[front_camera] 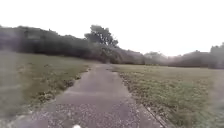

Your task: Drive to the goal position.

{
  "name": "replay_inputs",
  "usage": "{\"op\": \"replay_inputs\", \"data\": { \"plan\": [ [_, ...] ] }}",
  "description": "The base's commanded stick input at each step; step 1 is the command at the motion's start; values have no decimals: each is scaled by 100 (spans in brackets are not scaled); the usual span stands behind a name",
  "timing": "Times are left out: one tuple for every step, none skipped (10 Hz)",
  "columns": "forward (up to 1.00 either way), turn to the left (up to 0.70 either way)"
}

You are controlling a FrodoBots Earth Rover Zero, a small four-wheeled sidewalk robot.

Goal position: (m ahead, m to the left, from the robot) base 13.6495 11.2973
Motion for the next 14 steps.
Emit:
{"op": "replay_inputs", "data": {
  "plan": [
    [85, 35],
    [85, 34],
    [85, 10],
    [85, 5],
    [85, 1],
    [85, 1],
    [85, 1],
    [85, 1],
    [85, 1],
    [85, 1],
    [85, 1],
    [85, 1],
    [85, 1],
    [85, 1]
  ]
}}
